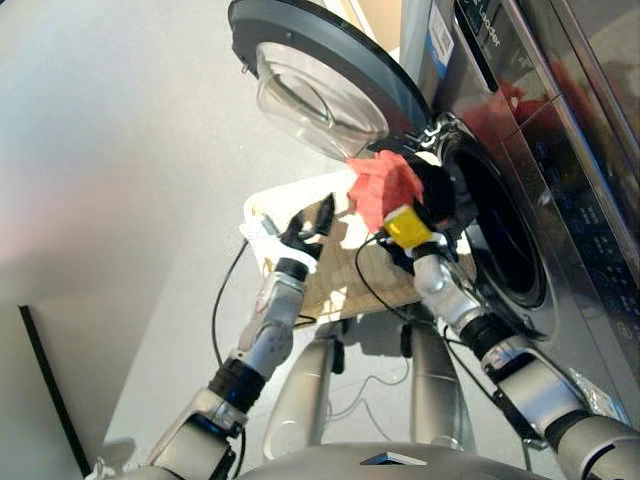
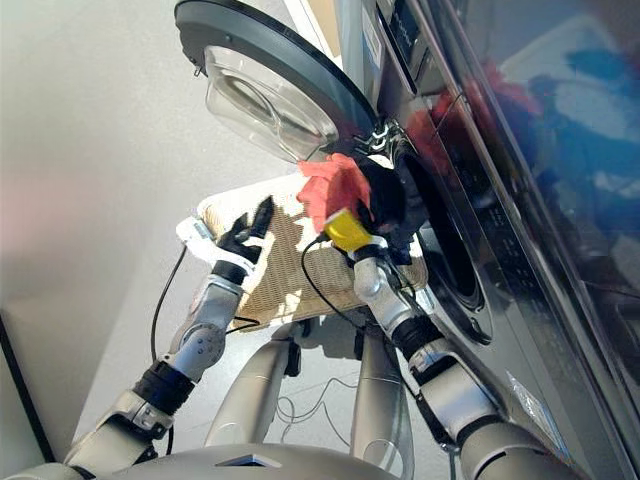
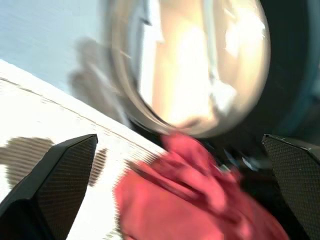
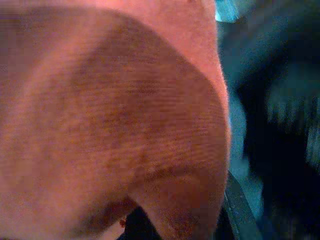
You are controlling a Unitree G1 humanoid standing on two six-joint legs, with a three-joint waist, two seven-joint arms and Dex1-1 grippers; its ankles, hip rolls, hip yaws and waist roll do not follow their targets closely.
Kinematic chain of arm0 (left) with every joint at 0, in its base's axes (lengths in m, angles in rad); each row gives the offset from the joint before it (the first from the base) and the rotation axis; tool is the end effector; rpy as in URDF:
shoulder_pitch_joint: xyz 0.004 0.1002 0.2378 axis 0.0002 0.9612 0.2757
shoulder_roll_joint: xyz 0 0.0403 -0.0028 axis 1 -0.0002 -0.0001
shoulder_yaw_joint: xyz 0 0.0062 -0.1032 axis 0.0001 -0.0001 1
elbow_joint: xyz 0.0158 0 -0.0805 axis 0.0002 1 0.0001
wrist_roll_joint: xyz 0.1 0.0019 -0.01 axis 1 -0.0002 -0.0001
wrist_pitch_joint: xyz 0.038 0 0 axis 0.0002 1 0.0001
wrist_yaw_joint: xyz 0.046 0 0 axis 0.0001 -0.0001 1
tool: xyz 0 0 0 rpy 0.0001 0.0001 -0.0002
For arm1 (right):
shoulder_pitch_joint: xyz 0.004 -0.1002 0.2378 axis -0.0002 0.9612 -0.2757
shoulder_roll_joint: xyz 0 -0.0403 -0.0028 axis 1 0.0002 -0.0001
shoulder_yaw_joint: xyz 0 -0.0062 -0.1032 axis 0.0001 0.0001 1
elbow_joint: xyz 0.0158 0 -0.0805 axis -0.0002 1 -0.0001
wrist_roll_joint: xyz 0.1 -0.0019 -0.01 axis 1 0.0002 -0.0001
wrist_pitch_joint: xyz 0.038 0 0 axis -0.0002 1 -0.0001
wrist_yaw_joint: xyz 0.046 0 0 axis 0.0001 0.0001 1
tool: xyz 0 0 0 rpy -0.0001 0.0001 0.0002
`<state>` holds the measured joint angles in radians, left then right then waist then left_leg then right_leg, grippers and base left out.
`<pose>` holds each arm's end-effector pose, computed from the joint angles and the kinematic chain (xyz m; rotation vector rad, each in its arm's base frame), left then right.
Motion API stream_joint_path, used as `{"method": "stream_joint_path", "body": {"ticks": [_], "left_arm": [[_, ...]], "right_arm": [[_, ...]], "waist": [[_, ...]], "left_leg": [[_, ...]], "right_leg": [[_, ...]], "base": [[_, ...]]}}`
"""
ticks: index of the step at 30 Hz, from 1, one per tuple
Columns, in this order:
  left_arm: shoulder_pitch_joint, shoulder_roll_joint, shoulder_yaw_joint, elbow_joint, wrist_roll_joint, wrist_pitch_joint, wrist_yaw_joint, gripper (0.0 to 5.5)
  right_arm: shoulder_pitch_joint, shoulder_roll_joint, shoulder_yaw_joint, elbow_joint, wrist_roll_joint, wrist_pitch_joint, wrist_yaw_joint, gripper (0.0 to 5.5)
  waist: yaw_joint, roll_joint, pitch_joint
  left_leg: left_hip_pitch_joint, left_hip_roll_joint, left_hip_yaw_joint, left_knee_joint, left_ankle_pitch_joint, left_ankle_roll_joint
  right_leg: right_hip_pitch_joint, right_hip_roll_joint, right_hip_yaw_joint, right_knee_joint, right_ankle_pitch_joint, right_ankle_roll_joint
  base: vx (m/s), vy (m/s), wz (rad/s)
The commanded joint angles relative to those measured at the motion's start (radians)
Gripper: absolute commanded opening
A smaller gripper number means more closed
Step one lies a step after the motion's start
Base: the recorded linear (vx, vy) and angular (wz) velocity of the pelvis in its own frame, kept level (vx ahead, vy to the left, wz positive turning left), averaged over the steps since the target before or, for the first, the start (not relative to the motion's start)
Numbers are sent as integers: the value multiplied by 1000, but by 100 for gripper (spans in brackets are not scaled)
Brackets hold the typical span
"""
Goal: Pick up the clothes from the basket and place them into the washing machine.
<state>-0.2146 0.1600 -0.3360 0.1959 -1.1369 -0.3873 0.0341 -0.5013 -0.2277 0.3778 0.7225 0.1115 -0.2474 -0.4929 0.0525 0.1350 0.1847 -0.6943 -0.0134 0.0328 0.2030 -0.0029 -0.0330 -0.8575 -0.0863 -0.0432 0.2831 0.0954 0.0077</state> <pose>0.2359 0.1233 0.0533 -0.9384 -0.1349 -0.0936 0.2813 -0.1330 0.0322 -0.2983 -0.0458 -0.1570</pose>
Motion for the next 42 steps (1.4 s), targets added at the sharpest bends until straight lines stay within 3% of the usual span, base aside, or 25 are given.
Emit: {"method": "stream_joint_path", "body": {"ticks": [1, 9, 16, 18, 21, 30, 36, 37, 38, 39, 40, 42], "left_arm": [[2, 13, 55, -11, 60, -81, 35, 550], [-20, 28, 98, 139, 231, -83, 90, 550], [-30, 56, 89, 130, 228, -71, 101, 550], [-23, 81, 70, 123, 234, -58, 99, 550], [-24, 95, 61, 130, 234, -46, 101, 550], [-19, 102, 91, 168, 269, -52, 112, 550], [-33, 91, 110, 198, 267, -63, 122, 550], [-39, 90, 109, 204, 264, -62, 121, 550], [-43, 91, 108, 205, 262, -63, 116, 550], [-46, 88, 100, 207, 262, -63, 112, 550], [-49, 93, 100, 216, 265, -64, 110, 550], [-54, 90, 99, 226, 258, -62, 103, 550]], "right_arm": [[-41, 37, -46, -51, 192, -137, -18, 0], [-179, -14, -245, -40, 362, -231, -102, 0], [-435, -106, -430, 43, 470, -299, -238, 0], [-573, -208, -459, 123, 556, -315, -265, 0], [-657, -299, -456, 133, 614, -337, -276, 0], [-644, -541, -537, 11, 395, -379, -492, 0], [-571, -485, -538, 21, 390, -360, -463, 0], [-561, -465, -529, 41, 399, -347, -445, 101], [-558, -451, -513, 48, 418, -347, -413, 252], [-554, -427, -495, 74, 427, -329, -387, 550], [-547, -420, -465, 135, 432, -284, -342, 550], [-552, -396, -405, 189, 526, -264, -221, 550]], "waist": [[-13, 16, -4], [8, 52, 28], [31, 78, 35], [42, 80, 35], [41, 78, 38], [17, 67, 25], [4, 52, 13], [5, 51, 11], [5, 48, 10], [6, 47, 12], [7, 43, 10], [6, 37, 13]], "left_leg": [[-92, -32, 24, 63, -13, 38], [-244, -34, 17, 215, -62, 56], [-417, -35, 11, 422, -142, 75], [-471, -30, 14, 486, -168, 80], [-502, -25, 17, 527, -187, 82], [-516, -28, 29, 561, -215, 88], [-498, -24, 33, 546, -219, 89], [-495, -23, 33, 542, -218, 88], [-490, -22, 34, 535, -216, 87], [-485, -20, 35, 528, -214, 86], [-481, -19, 36, 520, -211, 85], [-474, -15, 37, 503, -203, 82]], "right_leg": [[36, 23, -1, -56, -13, 42], [-121, 23, 5, 105, -66, 24], [-299, 31, 18, 313, -128, 12], [-351, 34, 23, 361, -144, 9], [-392, 42, 29, 404, -157, 6], [-423, 61, 42, 447, -182, 1], [-404, 65, 43, 426, -177, 0], [-401, 65, 44, 421, -175, 0], [-395, 64, 43, 411, -172, 0], [-391, 63, 43, 405, -169, 0], [-386, 62, 42, 397, -164, -1], [-375, 57, 40, 377, -154, -1]], "base": [[0, 0, 0], [-7, -2, 7], [-25, -11, 21], [0, 0, 0], [0, 0, 0], [4, 3, -20], [0, 0, 0], [0, 0, 0], [0, 0, 0], [0, 0, 0], [0, 0, 0], [0, 0, 0]]}}
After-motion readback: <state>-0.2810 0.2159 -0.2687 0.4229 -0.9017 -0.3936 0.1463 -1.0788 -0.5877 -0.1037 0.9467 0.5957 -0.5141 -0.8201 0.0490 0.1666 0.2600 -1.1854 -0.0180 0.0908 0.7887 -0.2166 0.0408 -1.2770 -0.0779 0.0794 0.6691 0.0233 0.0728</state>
